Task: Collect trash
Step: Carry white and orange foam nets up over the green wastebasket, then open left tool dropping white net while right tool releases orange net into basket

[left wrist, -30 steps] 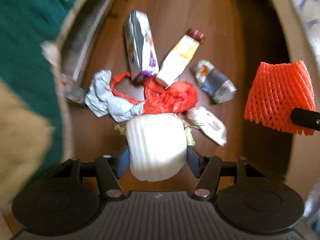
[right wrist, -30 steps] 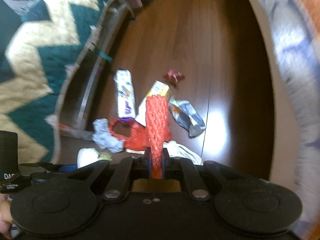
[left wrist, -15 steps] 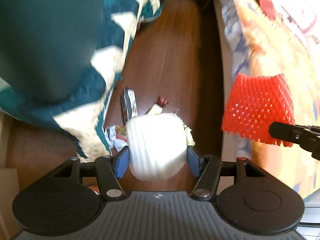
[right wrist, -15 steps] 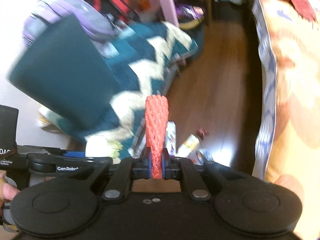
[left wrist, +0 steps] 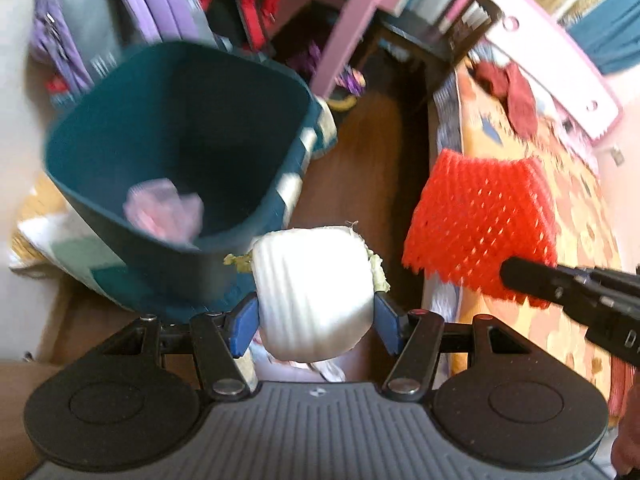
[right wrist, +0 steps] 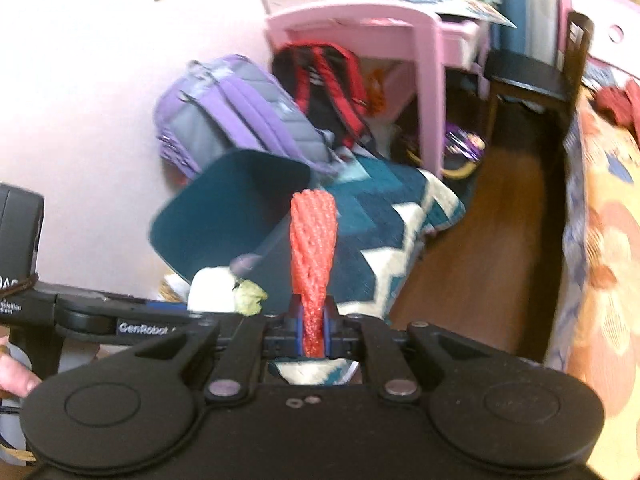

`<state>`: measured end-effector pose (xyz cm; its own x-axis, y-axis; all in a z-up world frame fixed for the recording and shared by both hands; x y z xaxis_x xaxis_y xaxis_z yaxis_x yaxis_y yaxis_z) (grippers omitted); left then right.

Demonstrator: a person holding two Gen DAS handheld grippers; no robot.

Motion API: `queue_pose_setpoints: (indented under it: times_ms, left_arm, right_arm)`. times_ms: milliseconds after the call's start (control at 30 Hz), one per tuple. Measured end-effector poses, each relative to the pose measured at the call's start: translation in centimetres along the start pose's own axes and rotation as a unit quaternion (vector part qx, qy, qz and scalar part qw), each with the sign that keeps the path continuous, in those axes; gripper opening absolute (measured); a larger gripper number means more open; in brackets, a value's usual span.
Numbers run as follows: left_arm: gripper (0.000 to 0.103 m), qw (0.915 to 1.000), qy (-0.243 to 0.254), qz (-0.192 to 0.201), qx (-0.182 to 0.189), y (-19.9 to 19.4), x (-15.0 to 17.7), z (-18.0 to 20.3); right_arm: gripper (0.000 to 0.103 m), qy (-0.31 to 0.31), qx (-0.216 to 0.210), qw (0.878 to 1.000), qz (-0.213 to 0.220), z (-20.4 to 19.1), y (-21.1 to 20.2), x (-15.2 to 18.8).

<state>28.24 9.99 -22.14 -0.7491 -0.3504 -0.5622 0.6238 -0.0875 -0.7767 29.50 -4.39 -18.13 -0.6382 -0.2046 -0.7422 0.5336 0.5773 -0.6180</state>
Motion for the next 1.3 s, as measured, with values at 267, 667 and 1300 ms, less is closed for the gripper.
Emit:
queue_pose_setpoints:
  times_ms: [267, 667, 1300]
  left_arm:
    - [0.060, 0.9982, 0.005, 0.049, -0.035, -1.9, -5.8, -5.6]
    - [0.060, 0.9982, 0.026, 0.000, -0.054, 2.3, -8.1, -12.6]
    - [0.061, 0.9936, 0.054, -0.089, -0.044, 8.3, -7.3, -13.4]
  right_arm:
    - [0.008, -0.034, -0.018, 0.999, -0.006, -6.0, 4.2, -4.2]
    - [0.008, -0.082, 0.017, 0.992, -0.099, -9.3, 15.2, -2.1]
    - [0.018, -0.077, 0.055, 0.982, -0.161, -8.2, 19.1, -0.3]
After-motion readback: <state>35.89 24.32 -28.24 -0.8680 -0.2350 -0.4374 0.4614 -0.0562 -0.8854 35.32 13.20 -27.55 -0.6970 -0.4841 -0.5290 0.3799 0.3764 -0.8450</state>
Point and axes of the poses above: each gripper's, at about its wrist camera, not at the fingertips, and y roughly the way its jaws point, z to its right, x to its underside, the point moved 9 cm from there along y, roughly the way its jaws point, and after that the axes turned 9 degrees about z, right-handed, at the moved point
